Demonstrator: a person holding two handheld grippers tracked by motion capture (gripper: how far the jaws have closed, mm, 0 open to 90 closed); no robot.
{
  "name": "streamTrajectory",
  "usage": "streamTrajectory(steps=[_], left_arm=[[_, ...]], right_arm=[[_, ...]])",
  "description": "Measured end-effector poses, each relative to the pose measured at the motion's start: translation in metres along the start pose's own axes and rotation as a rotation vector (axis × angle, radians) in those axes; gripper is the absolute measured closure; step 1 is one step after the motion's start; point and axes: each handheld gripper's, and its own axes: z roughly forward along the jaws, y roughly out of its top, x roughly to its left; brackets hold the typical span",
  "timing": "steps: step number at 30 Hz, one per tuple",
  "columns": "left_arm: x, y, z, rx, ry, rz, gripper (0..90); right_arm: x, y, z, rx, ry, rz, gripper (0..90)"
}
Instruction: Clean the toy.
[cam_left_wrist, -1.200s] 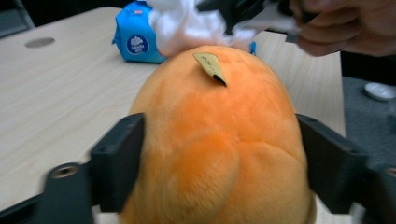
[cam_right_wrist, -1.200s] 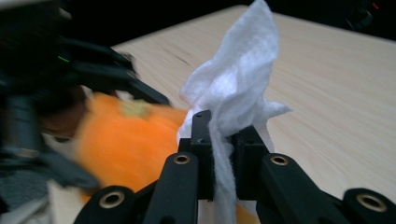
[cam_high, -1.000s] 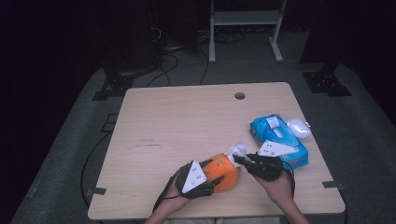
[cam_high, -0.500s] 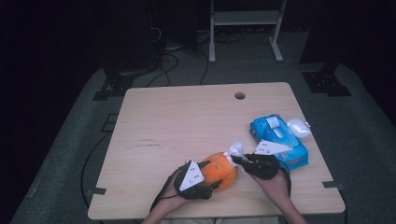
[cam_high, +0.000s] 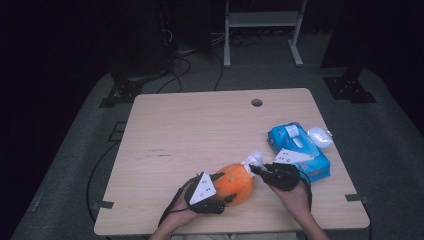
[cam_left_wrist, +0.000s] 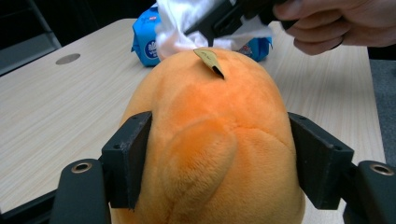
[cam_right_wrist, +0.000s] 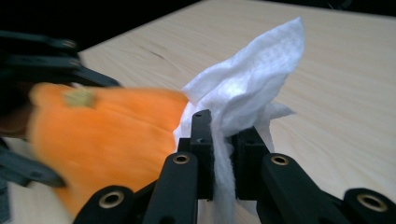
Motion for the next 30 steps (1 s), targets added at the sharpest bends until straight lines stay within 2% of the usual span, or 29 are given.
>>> streamTrajectory(steps=[2,5,7,9,10,12,14,16,18,19,21,23,26,30], left_arm=[[0.003,-0.002,-0.001,-0.002,-0.003,-0.01,29.1],[0.007,-0.004,-0.001,-0.012,-0.008,-0.04,29.1],[0.007,-0.004,-0.001,-0.012,-0.009,-0.044,29.2],[0.007,-0.004,0.0,-0.012,-0.006,-0.045,29.2],[0.007,-0.004,-0.001,-0.012,-0.006,-0.046,29.2],[0.007,-0.005,-0.002,-0.015,-0.008,-0.056,29.2],[0.009,-0.007,-0.002,-0.024,-0.011,-0.074,29.1],[0.01,-0.008,-0.001,-0.041,-0.012,-0.104,29.0],[0.011,-0.008,-0.001,-0.04,-0.01,-0.106,28.8],[0.01,-0.008,0.0,-0.04,-0.009,-0.104,28.7],[0.009,-0.007,0.0,-0.041,-0.01,-0.107,27.2],[0.009,-0.006,0.001,-0.051,-0.011,-0.124,22.6],[0.012,-0.009,0.002,-0.073,-0.015,-0.169,16.8],[0.012,-0.009,0.001,-0.065,-0.008,-0.168,15.0]], right_arm=[[0.0,0.0,-0.002,-0.013,0.0,0.007,80.3],[0.012,0.008,-0.006,-0.038,0.022,-0.04,80.3],[0.013,0.007,-0.002,-0.019,0.004,-0.057,80.3],[0.003,-0.001,0.004,0.002,-0.005,-0.016,80.3],[-0.002,-0.004,0.005,0.019,-0.024,0.005,80.3],[-0.005,-0.005,0.003,0.016,-0.022,0.031,80.3],[0.003,0.002,-0.002,-0.005,-0.012,0.0,80.3],[0.014,0.01,-0.008,-0.043,0.033,-0.033,80.2],[0.022,0.013,-0.007,-0.037,0.034,-0.069,80.2],[0.022,0.01,-0.004,-0.023,0.027,-0.076,80.2],[0.011,0.001,0.002,-0.008,0.026,-0.024,80.1],[0.003,-0.003,0.004,-0.015,0.035,0.015,80.0],[0.005,-0.002,0.004,-0.007,0.019,-0.007,80.0],[0.002,-0.003,0.004,0.0,0.002,-0.015,80.0]])
